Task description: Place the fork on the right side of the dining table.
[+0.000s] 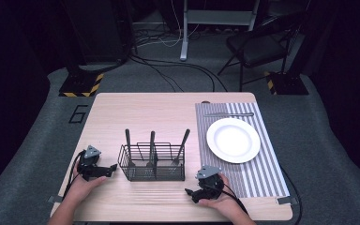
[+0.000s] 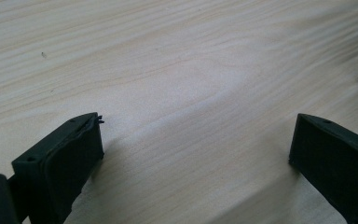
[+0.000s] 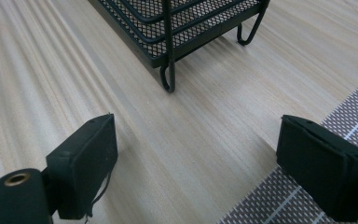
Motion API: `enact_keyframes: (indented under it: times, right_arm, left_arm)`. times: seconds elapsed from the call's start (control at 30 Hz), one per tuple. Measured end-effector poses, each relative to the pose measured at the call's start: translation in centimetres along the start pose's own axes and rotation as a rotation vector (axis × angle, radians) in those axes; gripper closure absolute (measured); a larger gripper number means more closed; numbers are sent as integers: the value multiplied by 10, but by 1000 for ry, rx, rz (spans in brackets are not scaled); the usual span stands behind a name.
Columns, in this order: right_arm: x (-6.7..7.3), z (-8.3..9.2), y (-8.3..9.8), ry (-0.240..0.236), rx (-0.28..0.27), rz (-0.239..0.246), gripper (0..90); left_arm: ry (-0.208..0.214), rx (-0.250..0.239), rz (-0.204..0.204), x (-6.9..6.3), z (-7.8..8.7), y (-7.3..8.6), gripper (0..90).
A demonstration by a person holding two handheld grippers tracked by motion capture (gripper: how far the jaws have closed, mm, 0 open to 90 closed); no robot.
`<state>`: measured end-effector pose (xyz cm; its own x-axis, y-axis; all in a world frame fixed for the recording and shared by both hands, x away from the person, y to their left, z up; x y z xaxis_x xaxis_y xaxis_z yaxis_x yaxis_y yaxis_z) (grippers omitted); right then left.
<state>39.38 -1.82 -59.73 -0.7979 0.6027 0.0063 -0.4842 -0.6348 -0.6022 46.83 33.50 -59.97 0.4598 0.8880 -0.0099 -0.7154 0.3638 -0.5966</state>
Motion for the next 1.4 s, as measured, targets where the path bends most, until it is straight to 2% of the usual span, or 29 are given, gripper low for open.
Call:
enact_keyframes:
  times: [0.67, 1.03, 1.4]
  right_arm:
    - [0, 2, -1, 14, -6, -20, 206]
    - [0, 5, 0, 14, 11, -26, 300]
    - [3, 19, -6, -6, 9, -42, 329]
  left_arm:
    - [4, -3, -3, -1, 0, 0, 24]
    - [3, 2, -5, 0, 0, 1, 24]
    - [3, -2, -3, -1, 0, 0, 24]
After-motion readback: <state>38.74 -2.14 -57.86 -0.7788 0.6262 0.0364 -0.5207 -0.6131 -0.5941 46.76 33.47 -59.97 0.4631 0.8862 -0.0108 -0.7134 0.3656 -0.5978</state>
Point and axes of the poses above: each handheld gripper's, and its own axes: z roughly backward along the jaws, y roughly out of its underside, x roughly to its left, the point moved 10 cm from there along -z, roughly forward along the jaws, and after that the axes turned 10 degrees about x, right-handed, at the moved point
